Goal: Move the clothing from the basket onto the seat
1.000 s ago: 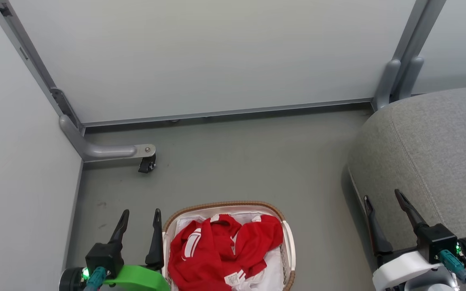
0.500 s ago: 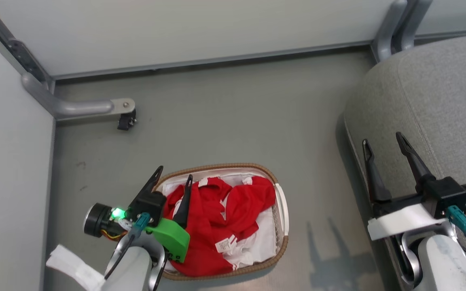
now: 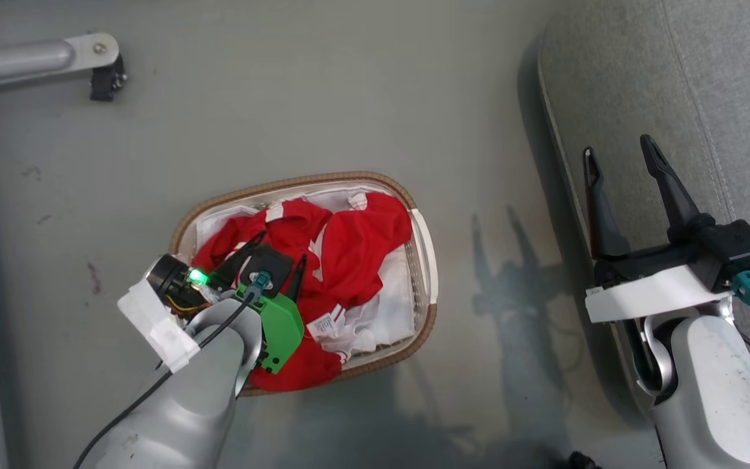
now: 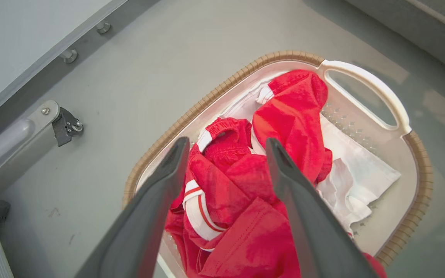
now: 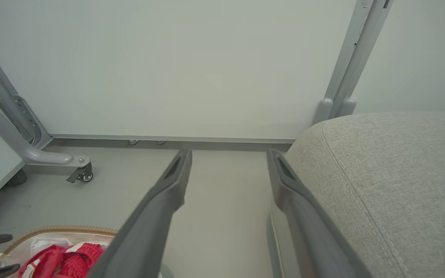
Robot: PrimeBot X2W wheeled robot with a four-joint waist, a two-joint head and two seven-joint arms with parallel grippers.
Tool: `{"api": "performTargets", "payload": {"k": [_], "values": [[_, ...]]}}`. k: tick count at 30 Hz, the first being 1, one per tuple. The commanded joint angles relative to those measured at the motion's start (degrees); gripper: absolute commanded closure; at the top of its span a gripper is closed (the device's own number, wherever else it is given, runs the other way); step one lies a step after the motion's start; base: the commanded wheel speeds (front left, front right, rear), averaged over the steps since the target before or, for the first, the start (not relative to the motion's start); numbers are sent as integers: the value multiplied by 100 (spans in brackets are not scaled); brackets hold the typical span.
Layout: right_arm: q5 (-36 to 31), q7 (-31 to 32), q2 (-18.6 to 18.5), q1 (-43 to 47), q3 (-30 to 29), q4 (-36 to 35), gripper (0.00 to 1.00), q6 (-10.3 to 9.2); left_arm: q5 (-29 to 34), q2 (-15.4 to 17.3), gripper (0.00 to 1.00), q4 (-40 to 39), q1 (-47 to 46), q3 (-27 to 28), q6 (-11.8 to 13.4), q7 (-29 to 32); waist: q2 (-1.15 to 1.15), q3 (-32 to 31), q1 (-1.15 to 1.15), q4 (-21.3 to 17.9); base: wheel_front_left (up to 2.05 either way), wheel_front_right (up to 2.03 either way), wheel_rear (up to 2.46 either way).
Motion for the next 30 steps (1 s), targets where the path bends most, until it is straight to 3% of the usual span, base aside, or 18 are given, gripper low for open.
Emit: {"api": "performTargets", "payload": {"k": [1,16,28,30], "values": [[64,-28,-14,-116,17,-34,0,-4,38,44,0,138,-213,-83,-34,33,0,792,-1,-468,0,0,0],[412,-28,-15,-354,316,-9,0,-4,125,123,0,1088,-904,-676,-38,349,0,1396,-1,-757,0,0,0],[549,-28,-16,-403,456,59,0,-4,-11,289,1,1332,-1113,-684,220,1037,0,1503,-1,-874,0,0,0],[573,-28,-15,-404,477,64,0,-4,-63,281,47,1340,-1130,-661,217,1053,0,1502,-1,-893,0,0,0]]}}
